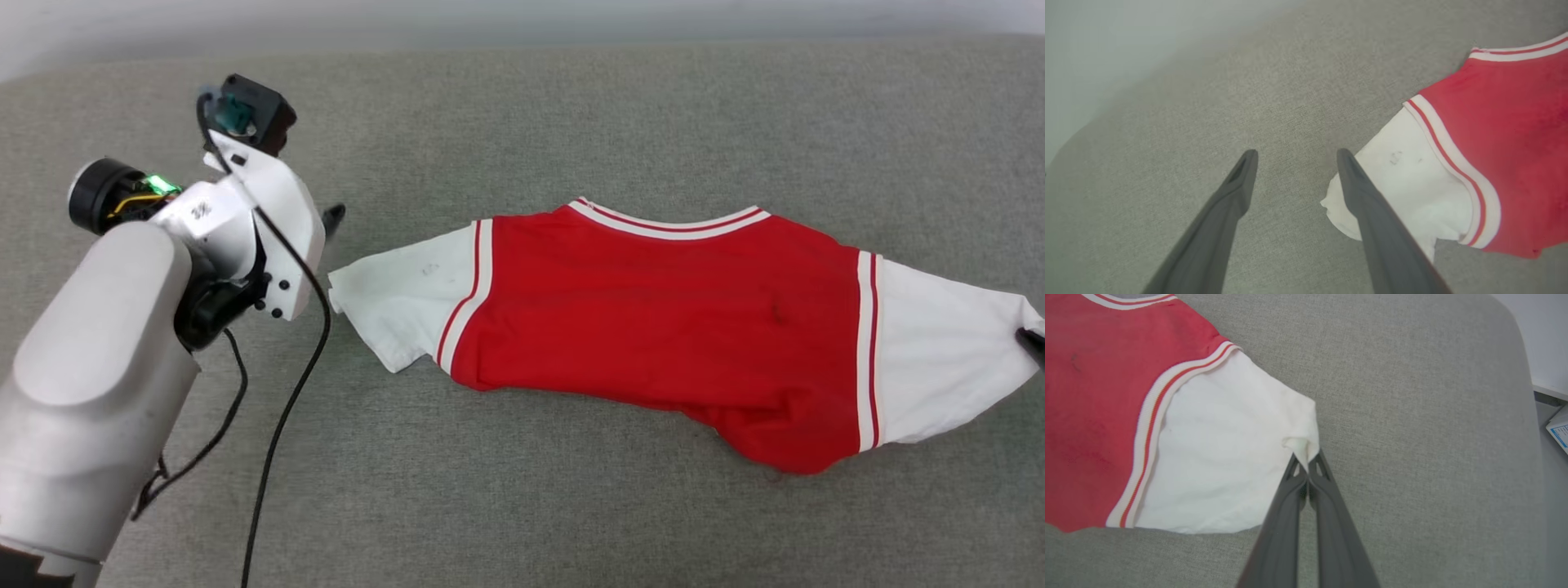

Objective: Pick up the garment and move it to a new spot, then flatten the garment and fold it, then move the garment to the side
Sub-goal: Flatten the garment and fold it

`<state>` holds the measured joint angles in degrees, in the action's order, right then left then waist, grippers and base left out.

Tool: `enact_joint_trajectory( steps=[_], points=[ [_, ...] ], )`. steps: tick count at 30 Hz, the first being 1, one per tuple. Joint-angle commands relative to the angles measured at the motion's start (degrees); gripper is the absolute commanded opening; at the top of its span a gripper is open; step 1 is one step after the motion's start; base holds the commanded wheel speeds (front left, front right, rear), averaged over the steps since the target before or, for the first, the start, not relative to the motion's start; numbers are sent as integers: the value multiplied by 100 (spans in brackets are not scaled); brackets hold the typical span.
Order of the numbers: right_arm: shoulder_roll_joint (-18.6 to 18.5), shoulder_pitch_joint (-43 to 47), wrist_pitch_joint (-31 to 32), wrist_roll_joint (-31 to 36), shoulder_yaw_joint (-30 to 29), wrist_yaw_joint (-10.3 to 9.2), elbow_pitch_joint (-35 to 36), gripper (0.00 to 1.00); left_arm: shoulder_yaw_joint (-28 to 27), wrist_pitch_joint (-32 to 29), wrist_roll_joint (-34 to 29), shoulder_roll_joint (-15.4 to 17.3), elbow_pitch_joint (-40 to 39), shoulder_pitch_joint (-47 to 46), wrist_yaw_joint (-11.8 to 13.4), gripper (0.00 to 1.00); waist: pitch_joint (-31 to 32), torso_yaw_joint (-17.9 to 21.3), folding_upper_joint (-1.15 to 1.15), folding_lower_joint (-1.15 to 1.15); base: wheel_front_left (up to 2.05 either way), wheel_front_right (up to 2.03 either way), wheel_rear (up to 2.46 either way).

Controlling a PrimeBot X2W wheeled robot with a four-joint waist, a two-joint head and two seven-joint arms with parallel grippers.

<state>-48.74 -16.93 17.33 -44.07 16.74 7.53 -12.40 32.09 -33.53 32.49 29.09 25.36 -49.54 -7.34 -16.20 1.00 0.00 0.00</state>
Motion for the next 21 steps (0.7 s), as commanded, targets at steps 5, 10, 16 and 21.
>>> enact_joint_trajectory(
  steps=[5, 10, 16, 21],
  points=[
    [73, 5, 131, 68, -72, -8, 125, 0, 494, -877, 725, 203, 158, -280, -9, 100, -199, 111, 0, 0, 0, 0, 0],
    [128, -141, 228, 119, -75, -8, 247, 0, 1074, -1415, 1212, 237, 473, -510, -8, 100, -498, 222, 0, 0, 0, 0, 0],
    [189, -248, 261, 163, 5, -8, 289, 0, 1756, -1708, 1406, 198, 778, -394, -9, 100, -646, 302, 0, 0, 0, 0, 0],
    [242, -298, 211, 199, 50, -8, 293, 0, 2122, -1522, 1617, 264, 805, -293, -13, 0, -616, 316, 0, 0, 0, 0, 0]
  ],
)
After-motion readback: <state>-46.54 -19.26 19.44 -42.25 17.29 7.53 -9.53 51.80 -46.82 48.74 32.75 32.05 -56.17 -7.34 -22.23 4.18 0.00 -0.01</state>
